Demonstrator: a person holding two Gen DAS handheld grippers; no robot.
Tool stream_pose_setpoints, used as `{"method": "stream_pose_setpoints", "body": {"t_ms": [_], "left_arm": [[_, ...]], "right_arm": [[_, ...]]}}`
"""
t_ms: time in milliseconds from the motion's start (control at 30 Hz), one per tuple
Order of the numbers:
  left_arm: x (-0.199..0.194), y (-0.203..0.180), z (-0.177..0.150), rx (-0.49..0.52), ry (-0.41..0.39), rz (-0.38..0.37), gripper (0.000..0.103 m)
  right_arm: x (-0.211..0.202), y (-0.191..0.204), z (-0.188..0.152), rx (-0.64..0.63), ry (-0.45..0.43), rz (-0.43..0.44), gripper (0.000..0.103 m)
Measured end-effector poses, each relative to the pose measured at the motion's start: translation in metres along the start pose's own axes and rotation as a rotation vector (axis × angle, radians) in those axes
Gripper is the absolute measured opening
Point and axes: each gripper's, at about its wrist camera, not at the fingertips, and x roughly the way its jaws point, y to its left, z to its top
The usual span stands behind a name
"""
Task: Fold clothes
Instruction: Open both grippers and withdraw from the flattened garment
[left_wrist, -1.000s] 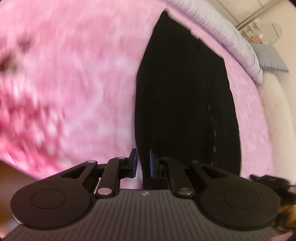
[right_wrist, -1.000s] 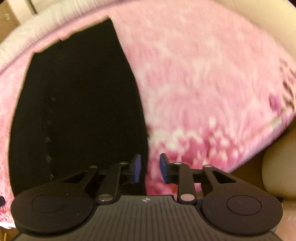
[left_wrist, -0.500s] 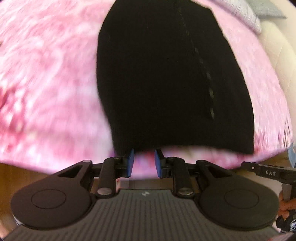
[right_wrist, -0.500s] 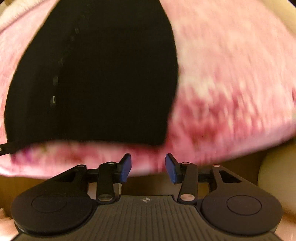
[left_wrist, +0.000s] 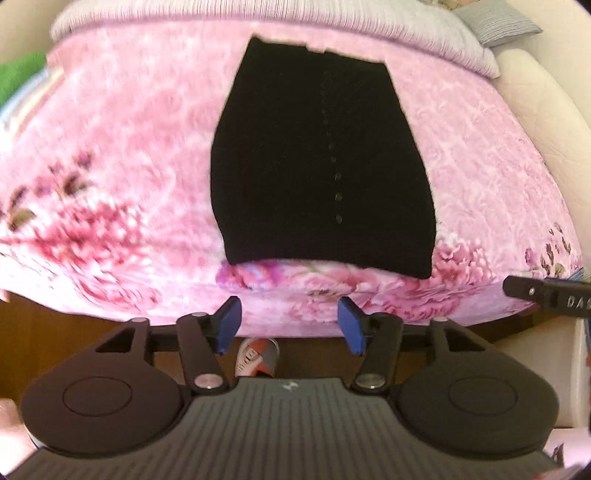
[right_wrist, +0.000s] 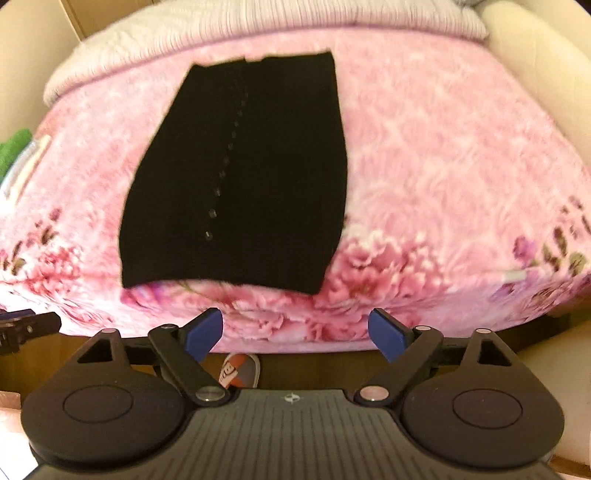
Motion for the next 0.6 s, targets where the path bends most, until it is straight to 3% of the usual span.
{"method": "stream_pose_setpoints", "body": {"t_ms": [333,600], "left_arm": [[-0.055,-0.034,-0.024,0.020,-0.075,0.069,0.063],[-0.077,-0.050,-0.021,0.054,-0.124,0.098,0.065]], "right_arm": [[-0.040,0.000,-0.024,-0.041,-0.004,0.020,0.088],[-0.063,-0.009,-0.026,-0.045,-0.040,0.020,0.088]]}}
